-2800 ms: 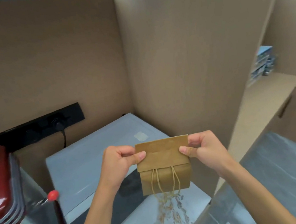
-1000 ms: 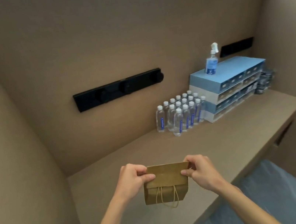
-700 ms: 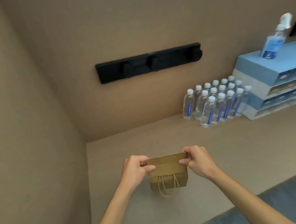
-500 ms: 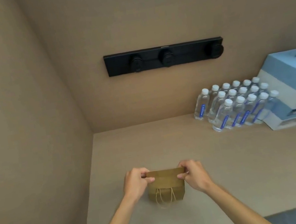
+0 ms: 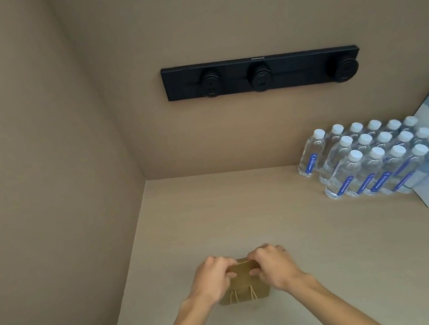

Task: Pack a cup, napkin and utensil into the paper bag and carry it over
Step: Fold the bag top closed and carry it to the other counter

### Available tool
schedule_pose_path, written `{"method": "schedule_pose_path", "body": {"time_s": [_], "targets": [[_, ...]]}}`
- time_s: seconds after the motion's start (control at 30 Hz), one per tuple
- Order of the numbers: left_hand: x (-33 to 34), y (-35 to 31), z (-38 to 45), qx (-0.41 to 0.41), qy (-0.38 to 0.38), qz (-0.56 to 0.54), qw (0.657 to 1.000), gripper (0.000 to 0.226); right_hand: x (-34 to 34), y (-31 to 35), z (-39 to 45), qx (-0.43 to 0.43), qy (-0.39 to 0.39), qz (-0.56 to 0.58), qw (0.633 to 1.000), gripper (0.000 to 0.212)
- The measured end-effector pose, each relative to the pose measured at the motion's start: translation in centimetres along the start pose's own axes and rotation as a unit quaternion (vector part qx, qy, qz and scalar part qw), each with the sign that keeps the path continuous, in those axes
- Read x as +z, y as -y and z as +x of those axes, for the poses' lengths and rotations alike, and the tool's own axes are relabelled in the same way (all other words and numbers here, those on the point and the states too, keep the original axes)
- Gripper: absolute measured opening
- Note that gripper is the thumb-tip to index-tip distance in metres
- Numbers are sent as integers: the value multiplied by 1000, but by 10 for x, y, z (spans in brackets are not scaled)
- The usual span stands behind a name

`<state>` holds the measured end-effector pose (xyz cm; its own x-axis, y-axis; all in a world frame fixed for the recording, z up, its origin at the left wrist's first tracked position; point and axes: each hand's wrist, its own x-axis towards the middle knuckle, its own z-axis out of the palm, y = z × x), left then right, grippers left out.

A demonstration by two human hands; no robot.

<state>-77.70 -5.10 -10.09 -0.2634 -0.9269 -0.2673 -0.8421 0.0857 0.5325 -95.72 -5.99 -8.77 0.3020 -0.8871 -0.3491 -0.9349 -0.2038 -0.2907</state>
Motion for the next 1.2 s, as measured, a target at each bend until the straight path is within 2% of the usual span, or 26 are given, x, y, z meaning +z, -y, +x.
{"method": "schedule_pose_path", "body": {"time_s": [0.1, 0.23, 0.5, 0.6, 0.7, 0.77, 0.83, 1.0, 1.1, 1.2], "targets": [[6, -2, 4, 14, -16, 26, 999, 22, 5, 10, 7, -34, 2, -44, 998, 26], [6, 4, 2, 32, -17, 6, 999, 32, 11, 11, 7, -35, -16, -65, 997, 25], [3, 22, 13, 66, 42, -53, 996, 35, 12, 4, 6, -34, -6, -56, 998, 26], [5, 31, 14, 69, 1, -49, 996, 18, 9, 3, 4, -28, -27, -94, 995, 37], [-1, 35, 18, 62, -1, -65, 996, 23, 4, -3, -1, -12, -46, -106, 993, 53], [-5, 39, 20, 54, -3, -78, 996, 21, 1, -6, -4, -1, -49, -103, 993, 55], [-5, 42, 20, 51, -12, -79, 996, 20, 1, -7, -6, -1, -36, -95, 995, 51], [-3, 45, 17, 55, -19, -82, 995, 21, -3, -10, -7, -22, 2, -30, 999, 17], [-3, 48, 18, 46, -17, -87, 995, 21, -1, -10, -7, -34, 6, 19, 999, 21], [-2, 50, 19, 34, -19, -98, 994, 22, 7, -12, -5, -21, -22, 41, 999, 26]]}}
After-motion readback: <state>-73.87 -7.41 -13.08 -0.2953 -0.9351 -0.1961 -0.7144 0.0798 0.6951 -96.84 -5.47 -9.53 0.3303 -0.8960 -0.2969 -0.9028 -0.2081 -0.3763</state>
